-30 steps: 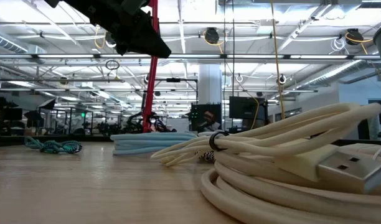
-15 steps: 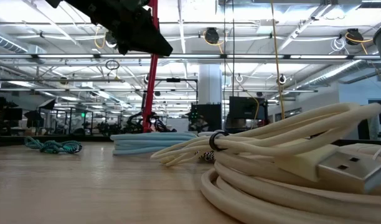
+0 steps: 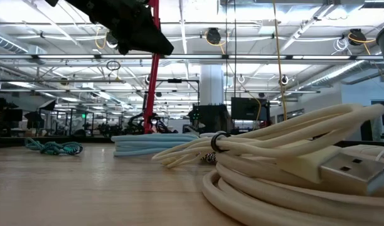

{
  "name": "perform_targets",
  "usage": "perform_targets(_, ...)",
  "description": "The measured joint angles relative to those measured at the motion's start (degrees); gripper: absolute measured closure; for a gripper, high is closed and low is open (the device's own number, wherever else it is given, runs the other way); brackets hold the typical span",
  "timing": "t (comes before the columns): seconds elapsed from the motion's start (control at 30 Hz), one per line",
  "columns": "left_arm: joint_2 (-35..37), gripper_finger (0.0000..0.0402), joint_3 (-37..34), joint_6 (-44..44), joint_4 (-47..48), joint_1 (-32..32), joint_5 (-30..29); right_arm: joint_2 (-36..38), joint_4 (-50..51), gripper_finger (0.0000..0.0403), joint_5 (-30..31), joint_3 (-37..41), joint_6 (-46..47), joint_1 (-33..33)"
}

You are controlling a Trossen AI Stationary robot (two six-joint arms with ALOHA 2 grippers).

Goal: Pick & Place USB Port
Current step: Put the brown charger cable into the blue bin

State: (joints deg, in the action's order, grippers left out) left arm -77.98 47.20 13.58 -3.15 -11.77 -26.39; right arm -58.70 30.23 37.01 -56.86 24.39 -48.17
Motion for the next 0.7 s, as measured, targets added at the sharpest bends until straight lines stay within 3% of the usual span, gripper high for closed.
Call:
perform_targets(0.37,0.0,0.0341,0.0,2.8,0.0,-2.6,0.0,5.5,0.0,0.0268,0.8,0.0,-15.8,18.3)
perform_targets(0.43,0.0,0.0341,0.0,3.1,0.0,-3.0,0.0,4.8,-0.9,0.0265,-3.9,0.0,-15.9,23.0)
perform_targets(0.53,0.0,0.0341,0.0,3.1,0.0,-3.2,0.0,1.8,-4.6,0.0264,-15.9,0.5,-15.2,30.1)
perform_targets(0.7,0.0,0.0341,0.0,3.5,0.0,-3.3,0.0,-7.4,-6.0,0.0264,-31.7,1.7,-16.0,37.2)
